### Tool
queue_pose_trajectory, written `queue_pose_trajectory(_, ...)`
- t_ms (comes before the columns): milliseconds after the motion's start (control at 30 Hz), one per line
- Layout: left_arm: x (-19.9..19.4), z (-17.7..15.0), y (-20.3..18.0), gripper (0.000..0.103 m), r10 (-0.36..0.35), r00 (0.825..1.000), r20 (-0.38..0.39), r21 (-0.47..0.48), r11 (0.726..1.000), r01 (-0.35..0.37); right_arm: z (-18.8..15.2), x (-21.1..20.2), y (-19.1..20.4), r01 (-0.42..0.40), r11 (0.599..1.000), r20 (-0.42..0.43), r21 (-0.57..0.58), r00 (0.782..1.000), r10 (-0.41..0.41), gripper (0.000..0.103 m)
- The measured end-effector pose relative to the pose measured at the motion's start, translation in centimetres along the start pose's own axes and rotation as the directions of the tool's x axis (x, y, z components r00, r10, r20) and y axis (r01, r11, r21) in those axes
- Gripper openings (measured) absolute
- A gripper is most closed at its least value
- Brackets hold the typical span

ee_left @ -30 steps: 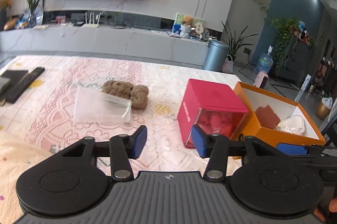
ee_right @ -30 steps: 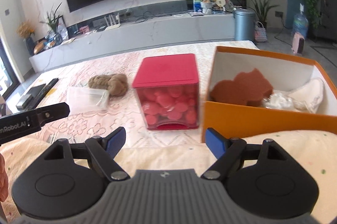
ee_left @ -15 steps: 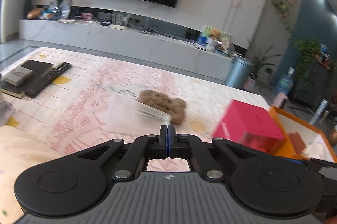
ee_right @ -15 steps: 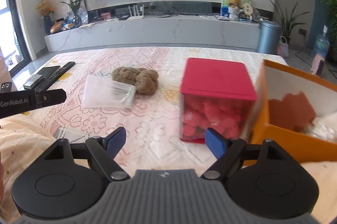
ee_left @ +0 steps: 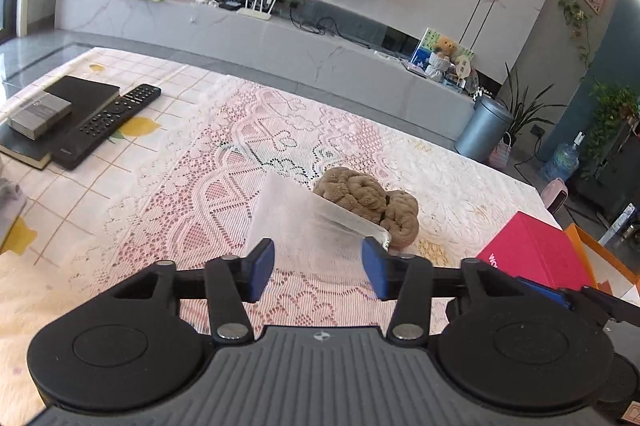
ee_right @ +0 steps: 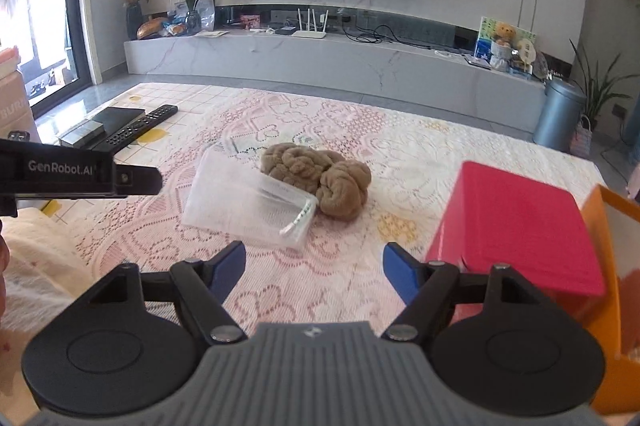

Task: Organize soft objects
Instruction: 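Withdraw both tools from the box toward the clear bag and brown yarn, then grasp the clear plastic bag with the left tool while the right tool grasps the brown yarn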

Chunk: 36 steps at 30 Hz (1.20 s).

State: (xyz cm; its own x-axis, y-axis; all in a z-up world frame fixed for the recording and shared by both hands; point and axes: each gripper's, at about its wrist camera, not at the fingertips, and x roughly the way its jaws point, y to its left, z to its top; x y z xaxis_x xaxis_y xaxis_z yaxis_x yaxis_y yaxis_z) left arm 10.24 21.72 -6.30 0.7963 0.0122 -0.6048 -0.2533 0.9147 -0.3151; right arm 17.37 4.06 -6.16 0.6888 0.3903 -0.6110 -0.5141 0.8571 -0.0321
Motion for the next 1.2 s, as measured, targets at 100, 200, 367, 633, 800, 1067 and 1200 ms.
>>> queue_pose_trajectory(100, 2.2, 1.0, 0.4, 0.071, 0.018, 1.000, -0.021, 0.006, 1.000, -0.018, 1.0, 1.8, 0.2, 0.000, 0.999, 0.000, -0.035, 1.000, 0.000, 0.068)
queue_pose_trajectory(200, 4.8, 2.0, 0.6, 0.079, 0.029, 0.998, -0.047, 0.029, 0.999, -0.027, 1.7, 3.5, 0.3, -0.004, 0.998, -0.005, -0.065, 1.000, 0.003, 0.064)
queue_pose_trajectory(367, 8.4, 3.0, 1.8, 0.086, 0.020, 0.998, -0.066, -0.002, 1.000, -0.020, 2.9, 7.3, 0.0, -0.003, 0.997, -0.038, -0.078, 0.999, 0.000, 0.047)
queue_pose_trajectory(633, 11.6, 2.2, 4.5, 0.087, -0.072, 0.992, -0.104, -0.186, 0.981, 0.051, 2.9, 12.8, 0.4, -0.035, 0.998, -0.120, -0.054, 0.992, 0.028, 0.028)
queue_pose_trajectory(800, 12.3, 1.7, 3.7, 0.085, -0.084, 0.985, -0.153, -0.143, 0.988, 0.062, 2.1, 14.3, 0.4, -0.065, 0.997, -0.161, -0.028, 0.985, 0.060, 0.007)
queue_pose_trajectory(1067, 13.1, 0.8, 1.3, 0.056, -0.149, 0.965, -0.215, -0.054, 0.989, 0.141, 1.4, 14.8, 0.8, -0.108, 0.994, -0.174, -0.018, 0.979, 0.103, 0.002)
queue_pose_trajectory(1200, 12.9, 0.9, 1.4, 0.017, -0.146, 0.967, -0.210, -0.046, 0.989, 0.139, 1.5, 14.6, 0.8, -0.116, 0.993, -0.176, -0.020, 0.978, 0.111, 0.002)
